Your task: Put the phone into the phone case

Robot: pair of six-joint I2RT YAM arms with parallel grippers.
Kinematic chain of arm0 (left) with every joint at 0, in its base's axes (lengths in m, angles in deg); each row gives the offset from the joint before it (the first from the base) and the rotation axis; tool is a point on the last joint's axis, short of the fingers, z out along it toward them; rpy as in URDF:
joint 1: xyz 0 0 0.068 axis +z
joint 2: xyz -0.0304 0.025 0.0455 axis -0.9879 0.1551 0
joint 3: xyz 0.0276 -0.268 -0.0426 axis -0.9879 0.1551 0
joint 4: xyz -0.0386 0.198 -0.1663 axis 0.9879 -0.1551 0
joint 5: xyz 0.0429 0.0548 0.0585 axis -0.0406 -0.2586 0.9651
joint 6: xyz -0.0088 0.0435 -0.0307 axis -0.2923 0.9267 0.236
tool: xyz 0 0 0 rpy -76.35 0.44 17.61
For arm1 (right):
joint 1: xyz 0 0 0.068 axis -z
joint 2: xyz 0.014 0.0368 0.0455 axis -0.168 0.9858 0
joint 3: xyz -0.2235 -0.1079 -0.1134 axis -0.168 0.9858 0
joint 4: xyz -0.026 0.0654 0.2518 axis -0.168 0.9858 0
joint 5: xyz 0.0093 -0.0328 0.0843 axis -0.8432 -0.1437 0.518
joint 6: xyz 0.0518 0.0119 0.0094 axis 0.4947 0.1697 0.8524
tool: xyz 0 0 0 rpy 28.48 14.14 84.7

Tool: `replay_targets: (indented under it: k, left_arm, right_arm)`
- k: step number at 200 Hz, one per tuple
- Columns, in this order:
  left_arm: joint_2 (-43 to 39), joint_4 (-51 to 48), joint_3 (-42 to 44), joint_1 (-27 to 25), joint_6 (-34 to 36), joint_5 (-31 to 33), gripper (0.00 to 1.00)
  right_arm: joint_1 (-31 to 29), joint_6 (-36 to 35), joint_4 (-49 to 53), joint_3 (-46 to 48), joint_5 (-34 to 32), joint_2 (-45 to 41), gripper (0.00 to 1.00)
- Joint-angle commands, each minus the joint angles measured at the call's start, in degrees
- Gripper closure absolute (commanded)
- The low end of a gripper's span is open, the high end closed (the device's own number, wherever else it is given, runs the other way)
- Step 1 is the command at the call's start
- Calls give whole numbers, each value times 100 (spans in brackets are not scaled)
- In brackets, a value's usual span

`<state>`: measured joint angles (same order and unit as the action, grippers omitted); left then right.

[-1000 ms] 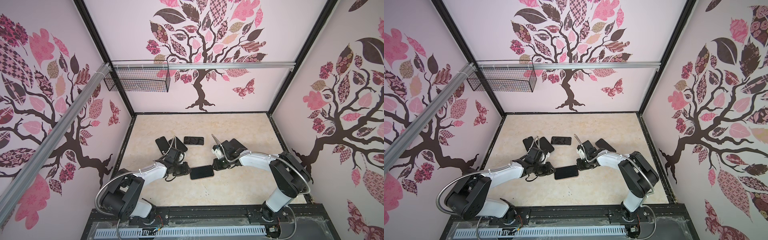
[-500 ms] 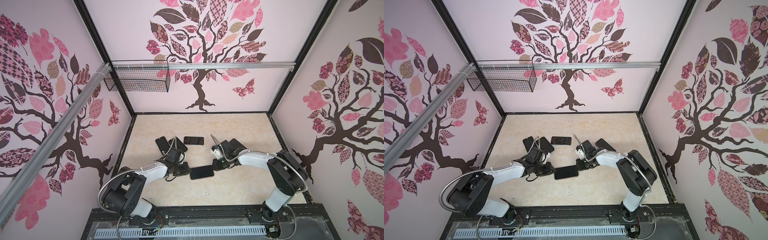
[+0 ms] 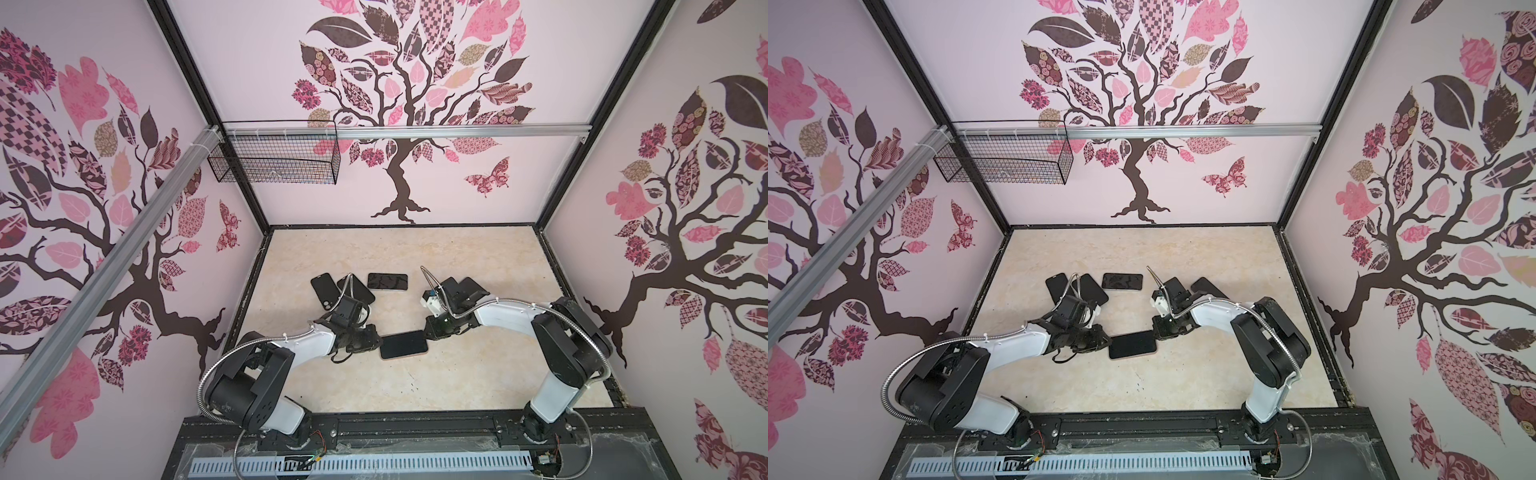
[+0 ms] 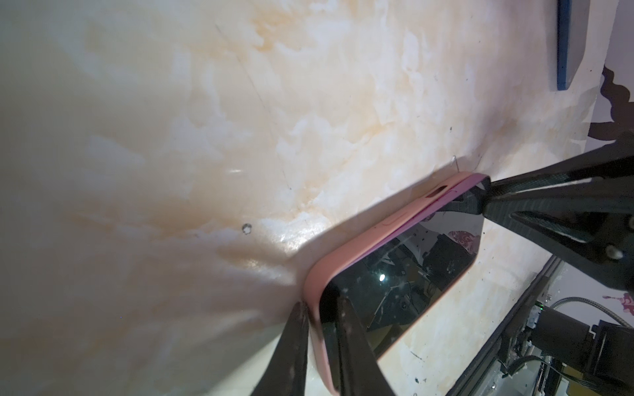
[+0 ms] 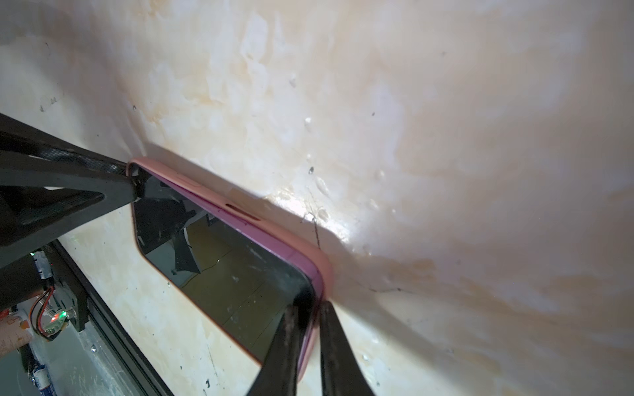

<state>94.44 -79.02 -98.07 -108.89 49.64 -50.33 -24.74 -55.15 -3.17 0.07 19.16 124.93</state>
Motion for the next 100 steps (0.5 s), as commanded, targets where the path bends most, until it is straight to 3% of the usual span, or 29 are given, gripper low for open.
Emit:
replay_targets:
  k: [1, 100]
  left_arm:
    - [174, 324, 150, -92, -39, -112, 82]
    - [334, 745, 309, -171, -176, -218, 83]
  right_arm:
    - [-36, -161, 199, -14, 4, 380, 84]
    - [-142, -107, 140, -25, -259, 971, 85]
